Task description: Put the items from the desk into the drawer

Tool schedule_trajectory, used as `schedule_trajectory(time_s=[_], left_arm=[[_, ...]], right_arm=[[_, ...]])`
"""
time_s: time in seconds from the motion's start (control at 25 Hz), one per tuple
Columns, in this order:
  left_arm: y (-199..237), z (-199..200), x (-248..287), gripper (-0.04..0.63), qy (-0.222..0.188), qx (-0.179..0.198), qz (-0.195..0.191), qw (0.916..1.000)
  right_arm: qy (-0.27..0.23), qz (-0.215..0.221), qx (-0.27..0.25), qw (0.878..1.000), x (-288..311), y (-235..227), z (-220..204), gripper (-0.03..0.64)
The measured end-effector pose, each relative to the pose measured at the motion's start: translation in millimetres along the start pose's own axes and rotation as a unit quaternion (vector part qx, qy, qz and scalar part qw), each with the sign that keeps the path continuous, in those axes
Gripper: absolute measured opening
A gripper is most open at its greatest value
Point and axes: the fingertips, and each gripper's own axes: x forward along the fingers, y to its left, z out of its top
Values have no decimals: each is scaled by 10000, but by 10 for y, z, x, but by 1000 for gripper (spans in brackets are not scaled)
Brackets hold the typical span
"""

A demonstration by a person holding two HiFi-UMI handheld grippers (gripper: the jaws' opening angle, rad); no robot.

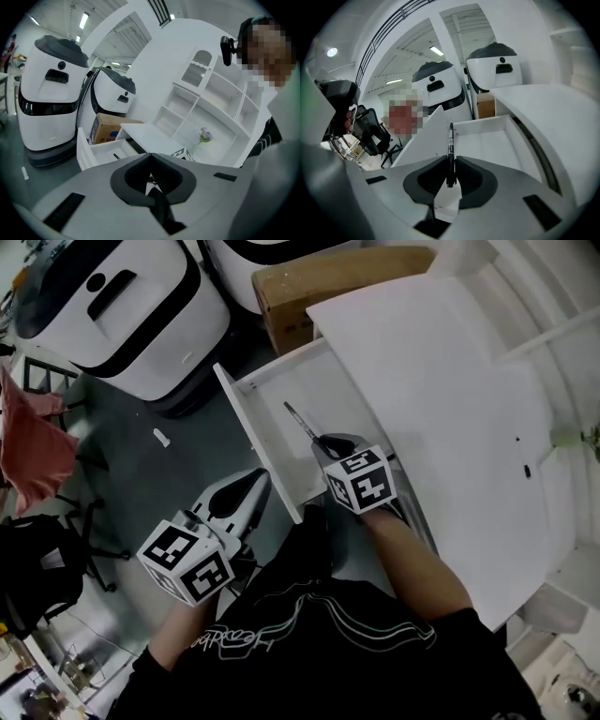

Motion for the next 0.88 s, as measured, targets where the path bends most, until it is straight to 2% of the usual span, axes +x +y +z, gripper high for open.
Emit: schedule_trajectory(time_s=[0.36, 0.68, 0.8, 0.84, 0.88], left_arm=[[613, -79, 64, 20, -3, -479, 298, 9984], [889, -236, -105, 20, -92, -760, 541, 9956], [978, -307, -169, 20, -112, -847, 639, 9943], [994, -320, -183, 20, -127, -882, 652, 9939], [994, -329, -196, 20, -151, -916, 654, 9935]], right_arm=[[1133, 239, -491, 9921, 1042, -29, -353, 78], [1918, 238, -716, 9785, 1487, -37, -629, 78], [2192, 261, -622, 9734, 1558, -17, -742, 80], [2267, 298, -563, 9719, 1568, 3, -774, 111], [2299, 340, -506, 9713, 1565, 25, -792, 188]])
